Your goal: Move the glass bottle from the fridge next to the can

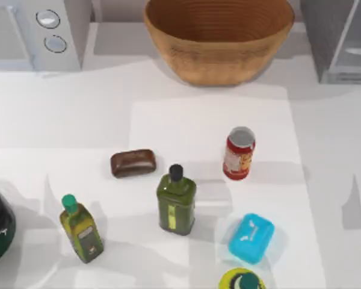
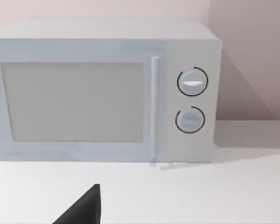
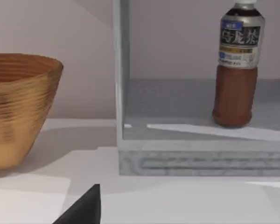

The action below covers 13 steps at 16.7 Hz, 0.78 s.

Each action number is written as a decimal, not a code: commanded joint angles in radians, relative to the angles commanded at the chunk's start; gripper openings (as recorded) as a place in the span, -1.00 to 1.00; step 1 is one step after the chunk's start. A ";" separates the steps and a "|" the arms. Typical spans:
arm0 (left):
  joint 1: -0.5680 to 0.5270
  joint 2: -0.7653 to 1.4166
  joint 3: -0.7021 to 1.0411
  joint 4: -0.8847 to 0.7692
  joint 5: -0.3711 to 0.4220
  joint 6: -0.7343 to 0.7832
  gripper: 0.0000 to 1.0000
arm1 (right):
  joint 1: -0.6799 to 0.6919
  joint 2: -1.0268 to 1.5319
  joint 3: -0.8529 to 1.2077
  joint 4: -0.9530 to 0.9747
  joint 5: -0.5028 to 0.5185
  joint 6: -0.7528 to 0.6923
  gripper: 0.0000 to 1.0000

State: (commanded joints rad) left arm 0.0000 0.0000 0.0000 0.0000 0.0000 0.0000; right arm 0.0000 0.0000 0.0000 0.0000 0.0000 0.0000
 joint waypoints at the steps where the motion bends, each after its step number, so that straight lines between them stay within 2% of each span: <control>1: 0.000 0.000 0.000 0.000 0.000 0.000 1.00 | 0.000 0.000 0.000 0.000 0.000 0.000 1.00; 7: 0.000 0.000 0.000 0.000 0.000 0.000 1.00 | -0.030 0.157 0.116 0.119 -0.018 0.000 1.00; 13: 0.000 0.000 0.000 0.000 0.000 0.000 1.00 | -0.095 0.692 0.398 0.409 -0.081 0.005 1.00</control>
State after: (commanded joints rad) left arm 0.0000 0.0000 0.0000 0.0000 0.0000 0.0000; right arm -0.0951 0.6917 0.3982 0.4090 -0.0807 0.0050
